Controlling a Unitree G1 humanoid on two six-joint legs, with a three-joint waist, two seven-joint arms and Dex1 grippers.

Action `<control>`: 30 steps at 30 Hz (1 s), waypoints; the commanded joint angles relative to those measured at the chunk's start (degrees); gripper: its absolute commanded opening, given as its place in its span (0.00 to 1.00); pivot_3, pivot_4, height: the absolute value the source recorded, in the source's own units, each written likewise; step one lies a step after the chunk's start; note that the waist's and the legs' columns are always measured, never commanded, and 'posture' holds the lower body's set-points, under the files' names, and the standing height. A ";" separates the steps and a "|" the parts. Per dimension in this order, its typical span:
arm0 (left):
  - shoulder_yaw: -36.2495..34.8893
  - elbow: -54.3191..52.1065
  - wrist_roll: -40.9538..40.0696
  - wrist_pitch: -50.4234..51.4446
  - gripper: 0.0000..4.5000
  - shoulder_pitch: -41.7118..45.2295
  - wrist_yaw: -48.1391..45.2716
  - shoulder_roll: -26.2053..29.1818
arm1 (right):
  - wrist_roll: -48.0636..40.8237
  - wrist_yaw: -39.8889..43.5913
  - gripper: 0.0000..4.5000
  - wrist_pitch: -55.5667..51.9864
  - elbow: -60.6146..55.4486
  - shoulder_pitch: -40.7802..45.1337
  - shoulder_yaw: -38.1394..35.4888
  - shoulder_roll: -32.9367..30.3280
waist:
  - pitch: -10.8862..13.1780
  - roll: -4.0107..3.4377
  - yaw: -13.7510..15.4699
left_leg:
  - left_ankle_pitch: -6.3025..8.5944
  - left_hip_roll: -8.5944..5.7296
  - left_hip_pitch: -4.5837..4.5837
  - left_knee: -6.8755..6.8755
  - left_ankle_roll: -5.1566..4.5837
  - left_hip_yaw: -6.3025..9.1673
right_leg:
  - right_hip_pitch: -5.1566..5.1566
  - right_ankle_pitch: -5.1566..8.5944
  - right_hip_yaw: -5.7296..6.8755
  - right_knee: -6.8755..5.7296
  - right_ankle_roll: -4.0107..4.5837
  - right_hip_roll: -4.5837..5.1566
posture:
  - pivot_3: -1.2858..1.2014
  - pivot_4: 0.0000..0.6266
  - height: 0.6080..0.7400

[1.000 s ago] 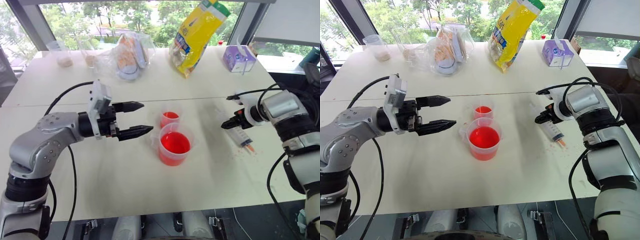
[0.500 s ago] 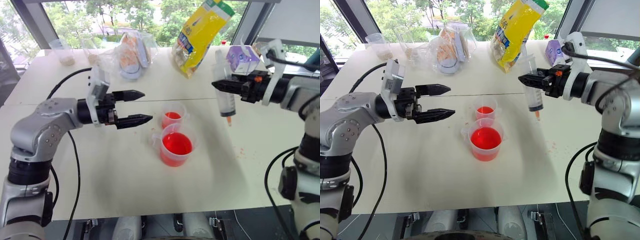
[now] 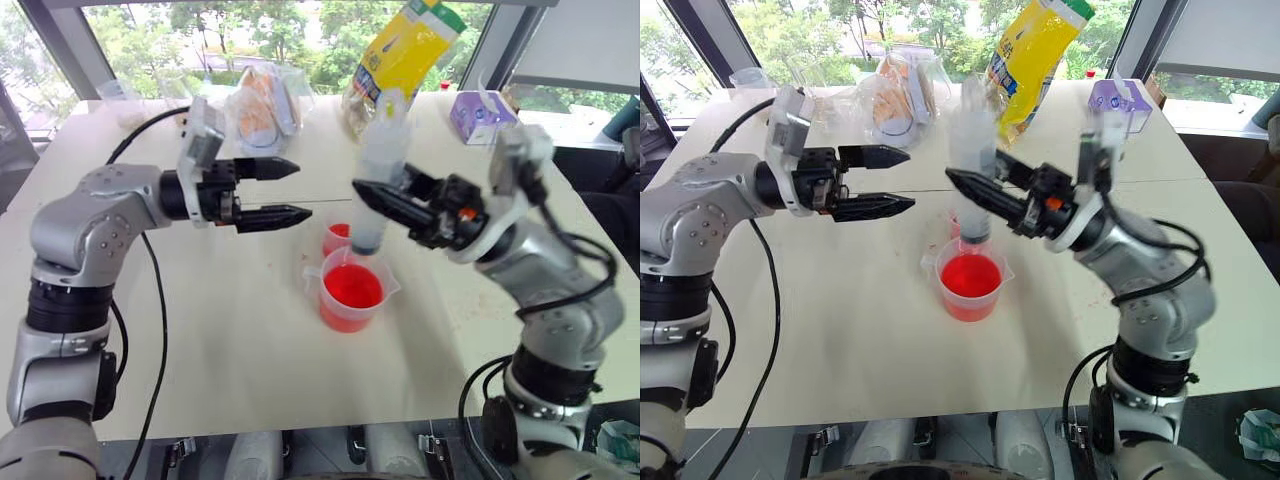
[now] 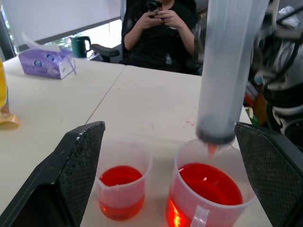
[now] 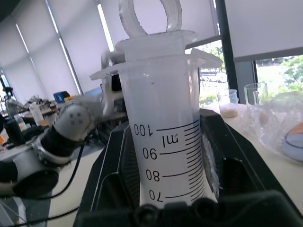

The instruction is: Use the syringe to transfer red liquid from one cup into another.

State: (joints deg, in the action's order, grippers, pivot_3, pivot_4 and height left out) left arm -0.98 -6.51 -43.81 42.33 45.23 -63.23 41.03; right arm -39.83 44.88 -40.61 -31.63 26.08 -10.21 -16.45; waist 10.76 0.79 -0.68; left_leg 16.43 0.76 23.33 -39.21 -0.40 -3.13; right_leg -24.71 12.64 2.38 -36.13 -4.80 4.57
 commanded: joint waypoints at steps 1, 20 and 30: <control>-0.07 0.60 0.61 -0.05 1.00 3.22 -0.61 -0.38 | 7.46 4.11 0.31 14.08 3.81 -5.20 5.92 0.27 | -0.01 0.02 0.08 | 0.00 0.00 -0.01 0.00 0.00 0.00 | 0.01 0.00 0.00 0.00 0.00 0.00 | 0.52 0.24 1.00; 4.47 2.44 4.98 -1.85 1.00 6.11 -2.69 -6.10 | 11.54 5.22 0.31 26.21 8.69 -12.61 12.69 -2.52 | -0.01 0.03 0.05 | -0.01 -0.01 -0.04 -0.02 0.02 0.03 | 0.04 0.01 0.00 0.00 0.00 -0.02 | 0.52 0.24 1.00; 5.47 4.02 8.14 -3.17 1.00 6.49 -0.98 -10.84 | 10.90 5.02 0.31 25.87 8.72 -12.17 12.64 -3.62 | -0.01 0.03 0.09 | -0.01 -0.02 -0.03 -0.03 0.02 0.04 | 0.05 0.01 0.00 0.00 0.00 -0.02 | 0.52 0.24 1.00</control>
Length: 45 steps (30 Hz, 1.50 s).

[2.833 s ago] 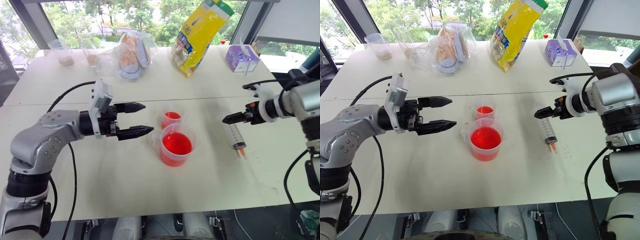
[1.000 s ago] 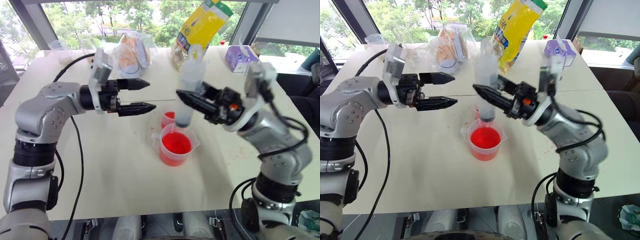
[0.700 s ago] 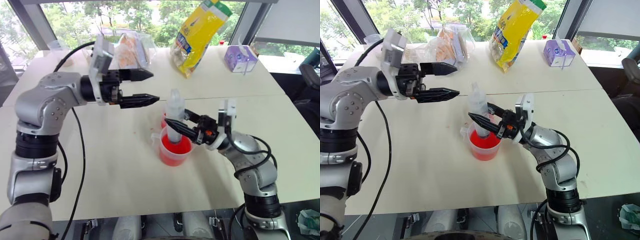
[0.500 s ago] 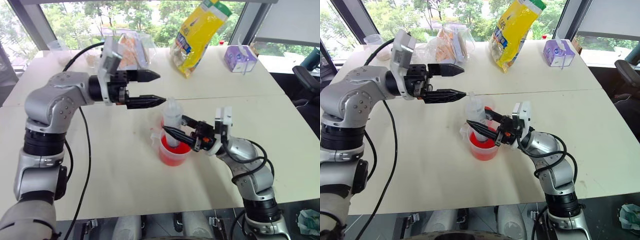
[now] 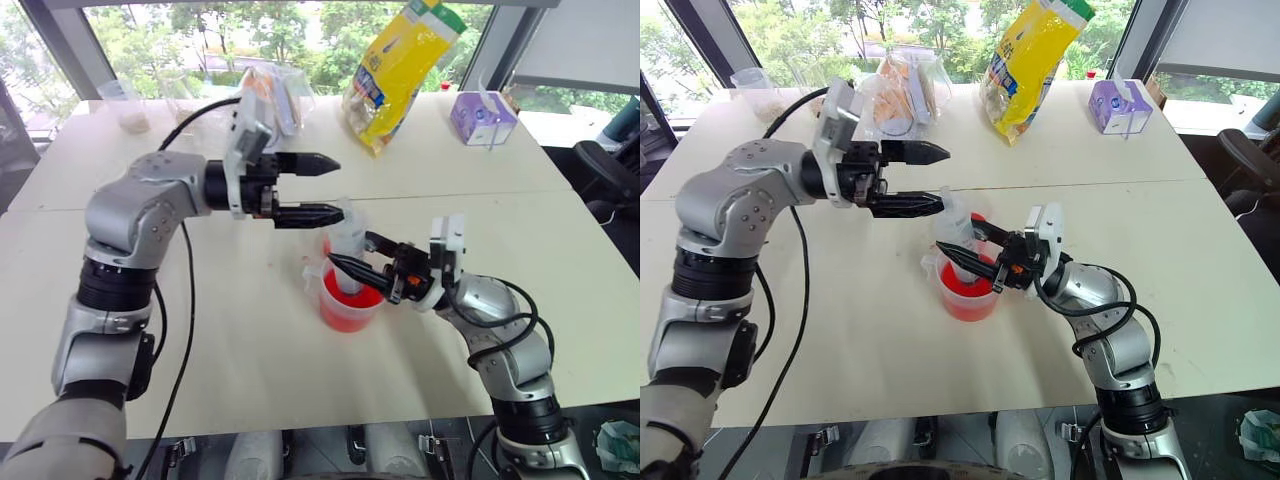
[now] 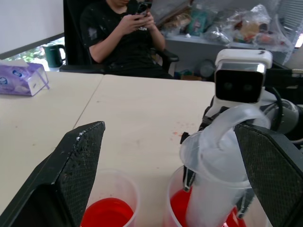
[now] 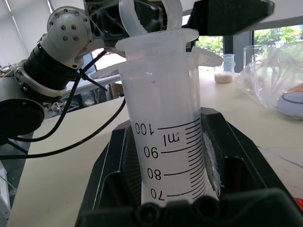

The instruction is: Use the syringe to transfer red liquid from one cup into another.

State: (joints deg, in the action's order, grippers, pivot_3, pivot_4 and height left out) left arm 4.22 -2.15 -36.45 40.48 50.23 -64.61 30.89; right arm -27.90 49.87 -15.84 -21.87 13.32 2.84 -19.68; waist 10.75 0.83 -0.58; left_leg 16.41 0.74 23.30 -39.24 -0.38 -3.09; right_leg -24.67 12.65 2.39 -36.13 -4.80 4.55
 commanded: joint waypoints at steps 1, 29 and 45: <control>0.27 -0.35 0.68 -1.05 0.94 1.41 0.83 -1.41 | -1.08 0.01 0.31 1.05 -1.11 0.57 -0.38 -0.49 | 0.00 0.00 -0.01 | 0.00 0.00 0.00 0.00 0.00 0.00 | 0.00 0.00 0.00 0.00 0.00 0.00 | 0.52 0.24 1.00; -3.53 0.75 -1.49 -0.73 0.01 6.61 2.21 -3.57 | -8.27 2.24 0.31 -6.77 2.13 0.77 0.13 -3.86 | 0.00 0.00 0.01 | 0.00 0.00 -0.02 -0.01 -0.01 0.02 | 0.02 0.00 0.00 -0.01 0.00 0.01 | 0.52 0.24 1.00; -4.87 4.66 -0.53 -3.32 0.01 9.84 2.09 -2.54 | -8.71 2.82 0.31 -6.65 2.70 -0.58 0.80 -5.12 | 0.00 0.00 0.01 | 0.00 0.00 -0.01 -0.02 -0.01 0.02 | 0.02 0.00 0.00 -0.01 0.00 0.01 | 0.52 0.24 1.00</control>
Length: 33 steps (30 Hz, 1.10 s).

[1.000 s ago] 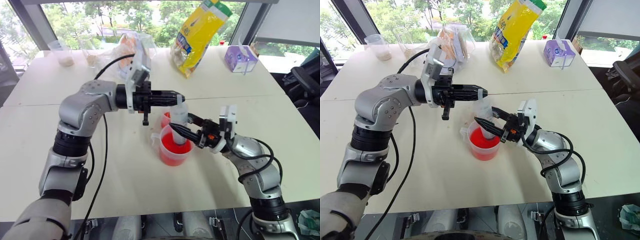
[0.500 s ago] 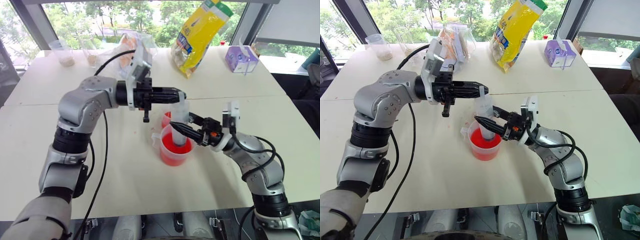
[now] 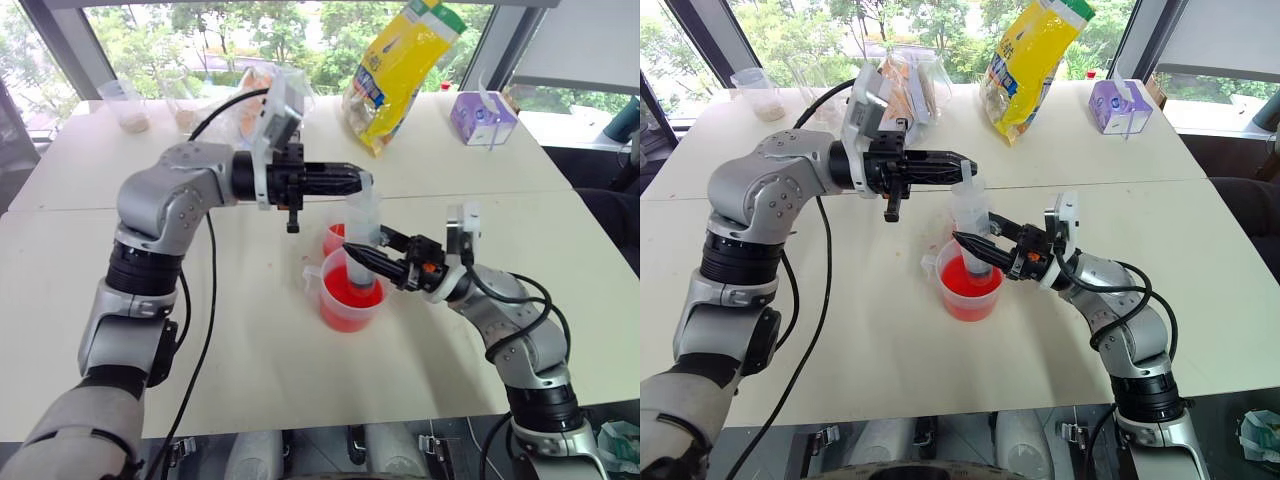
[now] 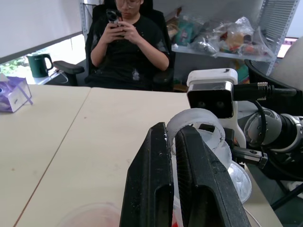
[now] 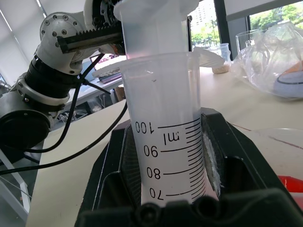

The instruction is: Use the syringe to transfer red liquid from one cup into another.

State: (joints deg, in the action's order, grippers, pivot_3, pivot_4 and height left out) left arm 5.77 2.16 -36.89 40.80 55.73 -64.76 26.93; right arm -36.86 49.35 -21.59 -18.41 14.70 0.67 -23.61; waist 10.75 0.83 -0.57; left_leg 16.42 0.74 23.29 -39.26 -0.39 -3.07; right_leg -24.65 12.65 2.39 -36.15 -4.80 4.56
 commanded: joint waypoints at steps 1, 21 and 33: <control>-6.42 0.50 -0.07 -3.72 0.01 4.45 2.24 1.36 | 0.25 3.38 0.31 -0.89 -0.73 -1.98 3.03 -1.23 | 0.00 0.00 0.00 | 0.00 0.00 0.00 0.00 0.00 0.00 | 0.00 0.00 0.00 0.00 0.00 0.00 | 0.52 0.24 1.00; -5.12 -1.81 -0.73 -0.26 0.15 0.95 1.64 1.96 | -2.28 0.44 0.31 -2.92 -4.36 4.22 -0.55 -1.88 | 0.00 0.00 -0.02 | 0.00 0.00 0.00 0.00 0.00 0.01 | 0.00 0.00 0.00 0.00 0.00 0.00 | 0.52 0.24 1.00; -6.43 -6.14 -0.10 1.07 0.99 -7.12 1.03 9.36 | -6.27 -2.21 0.31 -6.58 -6.78 6.49 -3.92 -2.28 | 0.01 -0.02 -0.15 | 0.00 0.03 0.00 0.00 0.00 0.00 | -0.01 0.00 0.00 -0.01 0.00 0.00 | 0.52 0.24 1.00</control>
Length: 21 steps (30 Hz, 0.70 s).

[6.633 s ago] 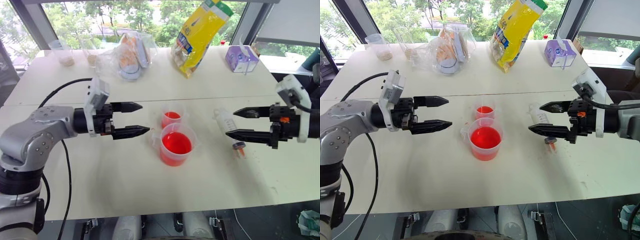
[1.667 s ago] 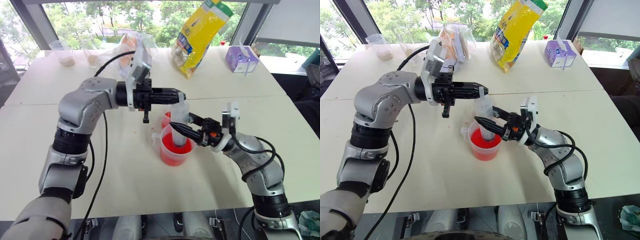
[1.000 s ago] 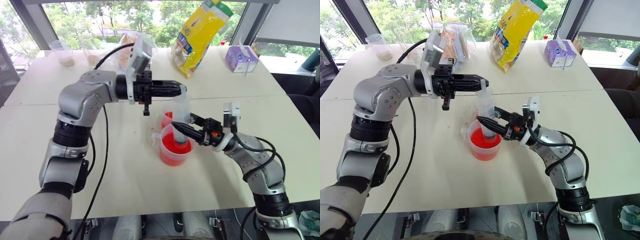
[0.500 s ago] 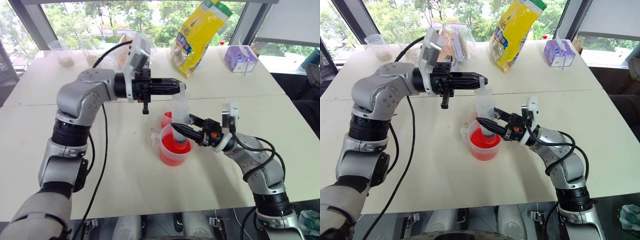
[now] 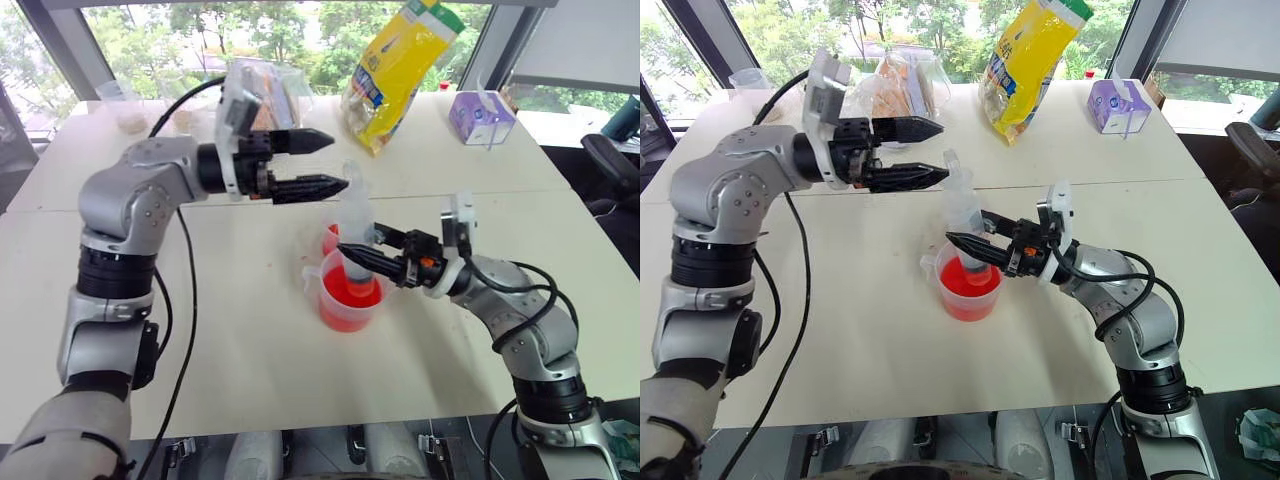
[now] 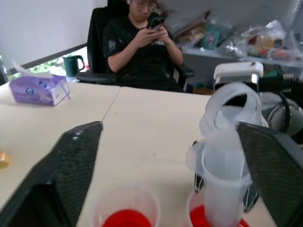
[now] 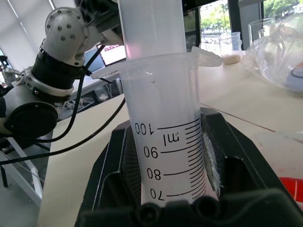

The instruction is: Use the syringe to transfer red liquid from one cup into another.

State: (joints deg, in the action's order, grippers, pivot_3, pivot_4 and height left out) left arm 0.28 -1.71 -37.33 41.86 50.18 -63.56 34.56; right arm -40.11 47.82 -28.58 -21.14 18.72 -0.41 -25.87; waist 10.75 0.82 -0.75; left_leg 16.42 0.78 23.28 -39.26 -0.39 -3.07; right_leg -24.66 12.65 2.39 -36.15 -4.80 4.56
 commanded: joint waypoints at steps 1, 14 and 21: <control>-1.36 -2.70 0.24 0.15 0.99 -2.35 -0.10 2.54 | -3.53 -1.02 0.31 0.13 -3.98 2.92 -3.22 -0.07 | 0.01 -0.01 0.09 | 0.00 0.00 -0.01 0.00 0.00 0.00 | 0.00 0.00 0.00 -0.02 0.00 0.00 | 0.52 0.24 1.00; -5.03 -5.60 -1.40 0.59 0.99 -6.27 3.29 5.57 | -6.57 -2.03 0.31 -0.98 12.16 23.43 -7.72 1.39 | 0.01 0.00 0.12 | 0.00 0.01 0.01 -0.02 0.00 -0.01 | 0.00 0.00 0.01 0.00 0.01 0.00 | 0.52 0.24 1.00; -5.93 -8.51 -4.32 2.07 0.99 -5.74 5.57 4.44 | 4.15 3.35 0.31 12.96 30.76 26.99 -4.88 6.17 | 0.01 0.00 0.03 | 0.01 0.00 0.03 -0.01 -0.02 -0.04 | 0.00 -0.01 0.01 0.01 0.00 0.03 | 0.52 0.24 1.00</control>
State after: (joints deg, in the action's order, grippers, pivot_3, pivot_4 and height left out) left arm -3.63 -7.50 -39.78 43.58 43.37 -58.56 39.13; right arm -37.80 49.95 -19.52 7.97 44.64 -5.46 -20.49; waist 10.76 0.82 -0.71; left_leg 16.43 0.78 23.32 -39.26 -0.40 -3.12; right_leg -24.67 12.64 2.39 -36.14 -4.80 4.58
